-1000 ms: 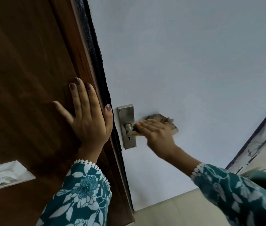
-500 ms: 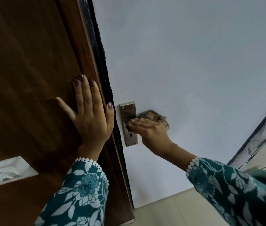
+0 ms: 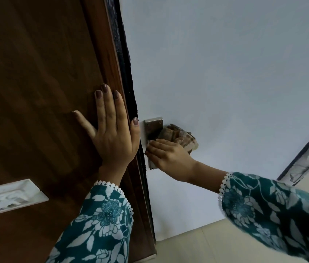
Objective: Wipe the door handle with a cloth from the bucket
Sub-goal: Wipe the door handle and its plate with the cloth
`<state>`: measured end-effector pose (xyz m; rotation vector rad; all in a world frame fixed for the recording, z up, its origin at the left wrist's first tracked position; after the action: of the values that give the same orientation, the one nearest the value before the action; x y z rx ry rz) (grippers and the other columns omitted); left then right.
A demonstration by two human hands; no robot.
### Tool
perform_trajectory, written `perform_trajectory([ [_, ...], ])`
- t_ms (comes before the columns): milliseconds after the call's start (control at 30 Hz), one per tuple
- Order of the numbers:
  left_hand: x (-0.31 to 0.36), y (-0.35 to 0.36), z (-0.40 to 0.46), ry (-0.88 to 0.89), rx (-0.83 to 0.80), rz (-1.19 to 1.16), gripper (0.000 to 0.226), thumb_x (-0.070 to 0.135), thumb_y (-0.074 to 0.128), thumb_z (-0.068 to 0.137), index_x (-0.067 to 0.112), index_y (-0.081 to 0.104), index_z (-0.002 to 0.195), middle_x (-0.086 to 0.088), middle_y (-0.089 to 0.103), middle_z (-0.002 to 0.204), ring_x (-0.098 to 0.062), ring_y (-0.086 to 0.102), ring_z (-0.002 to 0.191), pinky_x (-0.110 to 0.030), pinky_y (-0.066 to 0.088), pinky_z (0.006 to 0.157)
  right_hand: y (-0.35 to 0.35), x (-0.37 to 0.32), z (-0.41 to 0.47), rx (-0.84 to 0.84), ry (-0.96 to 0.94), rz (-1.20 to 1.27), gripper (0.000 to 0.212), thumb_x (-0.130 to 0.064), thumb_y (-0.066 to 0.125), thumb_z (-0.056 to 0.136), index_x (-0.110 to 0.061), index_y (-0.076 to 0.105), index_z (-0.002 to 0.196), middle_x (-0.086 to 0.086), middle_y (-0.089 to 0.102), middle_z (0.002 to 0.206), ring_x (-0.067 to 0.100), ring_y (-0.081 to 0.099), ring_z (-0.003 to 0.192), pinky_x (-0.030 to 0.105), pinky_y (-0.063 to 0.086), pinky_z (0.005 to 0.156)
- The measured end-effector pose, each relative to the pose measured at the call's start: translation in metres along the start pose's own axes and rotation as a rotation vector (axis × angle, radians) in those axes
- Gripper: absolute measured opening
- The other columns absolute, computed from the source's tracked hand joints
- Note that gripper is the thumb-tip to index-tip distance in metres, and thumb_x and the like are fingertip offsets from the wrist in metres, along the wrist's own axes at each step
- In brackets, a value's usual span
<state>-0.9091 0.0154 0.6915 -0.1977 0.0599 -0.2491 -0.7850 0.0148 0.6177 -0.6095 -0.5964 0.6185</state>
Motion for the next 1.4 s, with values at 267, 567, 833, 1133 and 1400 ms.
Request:
perform_trajectory([
  [267,0.002,0.001,0.001,-0.020,0.020,0.012,0.059,0.030,0.036,0.096,0.002,0.024,0.147,-0.020,0.034,0.148,-0.019,0.011,0.146,-0.069,0.007,0.105,-0.015,0.056,-0.050,0.066,0.509,0.213,0.044,0.017,0.073,0.063,-0.011,0.076,0.097,0.002,0.076,0.100,0.017,0.071,0.096,0.022,0.052,0.083],
  [567,0.003,0.001,0.000,0.003,0.015,0.002,0.058,0.028,0.034,0.097,0.000,0.022,0.147,-0.023,0.033,0.148,-0.032,0.023,0.142,-0.071,0.010,0.103,-0.011,0.040,-0.047,0.074,0.552,0.154,0.048,0.015,0.075,0.058,-0.010,0.076,0.098,0.005,0.076,0.099,0.021,0.072,0.095,0.028,0.057,0.081],
  [833,0.002,0.000,0.000,0.010,0.024,-0.016,0.058,0.027,0.034,0.097,-0.001,0.021,0.146,-0.027,0.032,0.148,-0.024,0.011,0.146,-0.075,0.010,0.100,-0.014,0.068,-0.094,0.132,0.763,0.193,0.038,0.008,0.074,0.072,-0.013,0.075,0.103,0.002,0.074,0.105,0.017,0.069,0.101,0.030,0.056,0.087],
  [1133,0.001,-0.002,0.000,0.021,-0.001,-0.010,0.058,0.024,0.036,0.097,-0.004,0.021,0.146,-0.029,0.030,0.148,-0.025,0.009,0.146,-0.076,0.012,0.098,-0.009,0.042,-0.065,0.214,0.614,0.142,0.037,0.011,0.074,0.069,-0.007,0.075,0.101,0.008,0.075,0.103,0.022,0.070,0.101,0.033,0.055,0.089],
  [1400,0.002,-0.002,-0.001,0.016,0.003,-0.019,0.059,0.024,0.036,0.096,-0.003,0.019,0.146,-0.027,0.027,0.149,-0.026,0.008,0.147,-0.077,0.013,0.098,-0.013,0.067,-0.120,0.364,1.357,0.695,0.029,-0.004,0.064,0.086,-0.019,0.072,0.109,0.001,0.077,0.084,0.008,0.067,0.065,0.025,0.058,0.067],
])
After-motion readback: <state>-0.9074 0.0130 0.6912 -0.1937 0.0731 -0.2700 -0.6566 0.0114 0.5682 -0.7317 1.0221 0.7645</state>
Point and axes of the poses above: each hand's wrist, its own z-axis towards the middle knuckle, its own y-axis out of the palm, x = y × z, the point moved 5 cm from there along z, towards the middle knuckle
